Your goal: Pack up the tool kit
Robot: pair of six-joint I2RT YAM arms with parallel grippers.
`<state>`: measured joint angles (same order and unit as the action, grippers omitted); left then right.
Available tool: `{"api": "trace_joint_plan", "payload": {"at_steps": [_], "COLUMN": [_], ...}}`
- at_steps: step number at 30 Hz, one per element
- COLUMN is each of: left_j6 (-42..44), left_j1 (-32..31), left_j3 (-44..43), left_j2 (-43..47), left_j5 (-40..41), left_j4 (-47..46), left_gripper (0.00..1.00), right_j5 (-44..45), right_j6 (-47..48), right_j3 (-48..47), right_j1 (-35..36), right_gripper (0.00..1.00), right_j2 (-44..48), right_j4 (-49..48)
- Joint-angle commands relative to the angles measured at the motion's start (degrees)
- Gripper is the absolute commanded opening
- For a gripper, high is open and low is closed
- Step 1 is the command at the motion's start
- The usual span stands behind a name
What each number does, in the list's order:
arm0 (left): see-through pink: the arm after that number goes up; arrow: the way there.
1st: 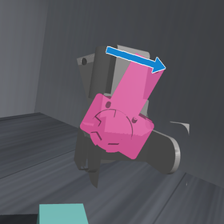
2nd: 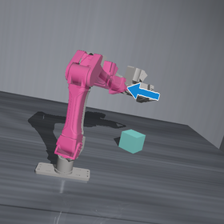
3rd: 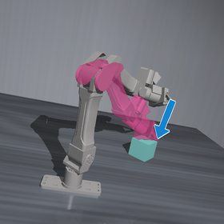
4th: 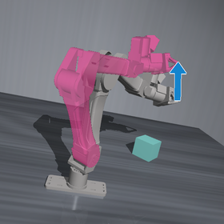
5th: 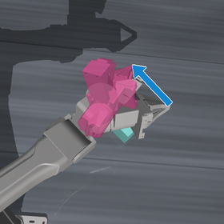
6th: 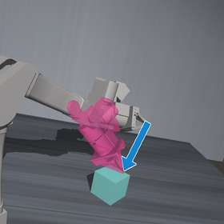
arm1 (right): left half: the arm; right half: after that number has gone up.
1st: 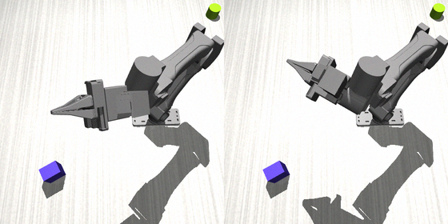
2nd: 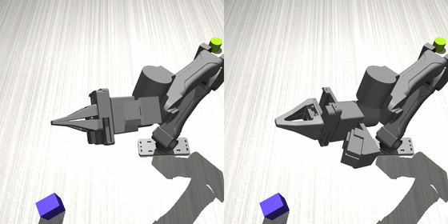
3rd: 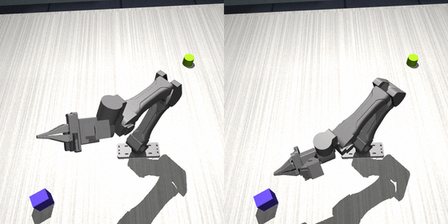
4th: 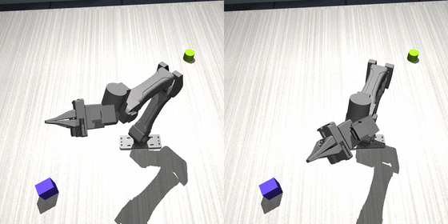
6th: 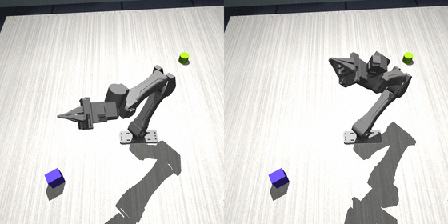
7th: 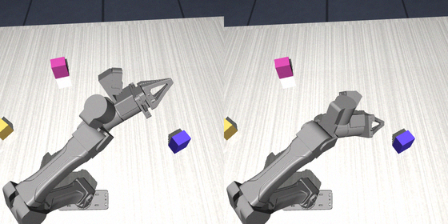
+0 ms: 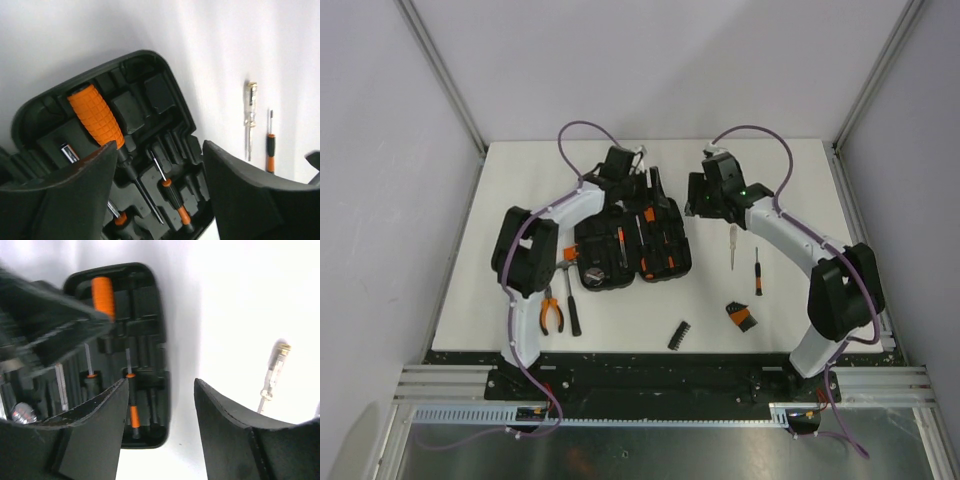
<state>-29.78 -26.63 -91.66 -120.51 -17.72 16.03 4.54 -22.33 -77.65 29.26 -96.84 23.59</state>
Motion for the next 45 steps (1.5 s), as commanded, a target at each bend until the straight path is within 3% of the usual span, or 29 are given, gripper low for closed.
{"api": "trace_joint_plan", "payload": {"at_steps": [1,8,11,15,21,30,38,45], "left_j6": [2.27,3.47,3.83,4.81,5.72,5.8,5.58,5.34], "left_j1": [1.56,2.97,3.59,4.12,4.42,4.83,4.84,4.86], "left_j3": [-3.49,-1.51,0.81,4.03,8.37,10.9,11.2,11.24], "left_j2": [8.27,13.88,16.52,19.89,22.57,23.05,22.75,22.52], "left_j5": [1.11,1.13,1.05,1.42,1.57,1.13,1.21,1.06], "left_j4": [0.52,0.63,0.73,0.71,0.77,1.01,1.04,0.96], "left_gripper": [0.8,0.9,0.93,0.99,1.0,0.99,0.99,0.99], "right_j5": [5.53,6.28,5.68,6.32,12.04,13.35,14.77,12.96], "right_j6": [-2.08,-3.78,-4.33,-3.81,-5.14,-3.86,-4.32,-4.4], "right_j3": [-0.54,-0.57,-0.58,-0.89,-1.02,-1.02,-0.51,0.32], "right_j1": [-3.99,-7.97,-8.96,-9.26,-9.56,-10.25,-11.08,-11.76], "right_gripper": [0.57,0.37,0.34,0.34,0.39,0.42,0.41,0.34], "right_j2": [-0.16,-6.34,-9.22,-12.6,-14.18,-12.07,-12.18,-14.11], "right_j4": [6.29,7.29,6.57,6.92,9.24,9.29,10.11,10.33]}}
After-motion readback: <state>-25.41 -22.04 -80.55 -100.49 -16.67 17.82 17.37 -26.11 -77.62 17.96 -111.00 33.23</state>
